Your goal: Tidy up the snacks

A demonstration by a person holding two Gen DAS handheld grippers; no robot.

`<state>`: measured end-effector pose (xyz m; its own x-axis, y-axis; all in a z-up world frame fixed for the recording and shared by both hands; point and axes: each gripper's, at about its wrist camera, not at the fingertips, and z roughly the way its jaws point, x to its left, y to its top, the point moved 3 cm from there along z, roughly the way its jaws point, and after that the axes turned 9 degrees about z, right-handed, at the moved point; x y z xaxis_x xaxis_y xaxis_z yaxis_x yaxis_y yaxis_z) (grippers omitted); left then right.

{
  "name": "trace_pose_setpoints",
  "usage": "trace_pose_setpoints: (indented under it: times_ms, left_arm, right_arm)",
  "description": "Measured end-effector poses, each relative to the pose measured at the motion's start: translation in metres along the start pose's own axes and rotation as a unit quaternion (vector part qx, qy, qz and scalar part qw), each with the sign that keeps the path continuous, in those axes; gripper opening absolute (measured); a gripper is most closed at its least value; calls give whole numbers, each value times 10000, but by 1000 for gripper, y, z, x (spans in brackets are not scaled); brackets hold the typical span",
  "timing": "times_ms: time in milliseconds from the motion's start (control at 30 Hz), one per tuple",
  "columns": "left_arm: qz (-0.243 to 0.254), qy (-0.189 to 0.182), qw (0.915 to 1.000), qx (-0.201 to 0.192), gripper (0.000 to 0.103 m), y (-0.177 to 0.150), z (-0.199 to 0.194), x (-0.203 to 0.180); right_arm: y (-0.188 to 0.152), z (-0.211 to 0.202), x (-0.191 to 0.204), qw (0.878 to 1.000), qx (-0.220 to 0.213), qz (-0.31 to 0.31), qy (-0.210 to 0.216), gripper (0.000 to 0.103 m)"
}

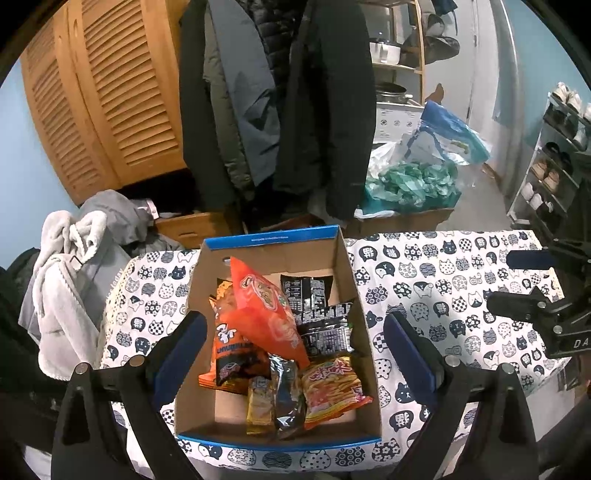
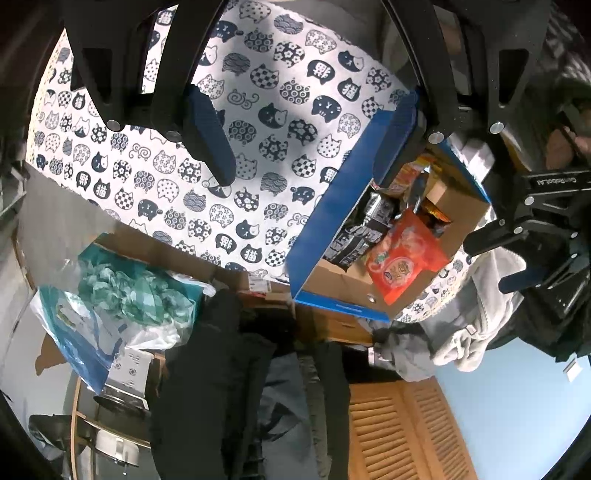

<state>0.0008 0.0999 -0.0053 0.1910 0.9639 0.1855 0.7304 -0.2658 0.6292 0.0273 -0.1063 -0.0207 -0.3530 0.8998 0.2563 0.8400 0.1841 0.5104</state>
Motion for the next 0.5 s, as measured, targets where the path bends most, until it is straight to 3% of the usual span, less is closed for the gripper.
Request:
trace_pose_setpoints:
  times_ms: [500]
  left_arm:
    - [22,-34,10000,68,97,-2,1,-1]
  right_arm:
    - [-1,1,0,10000,25,19,-13,77]
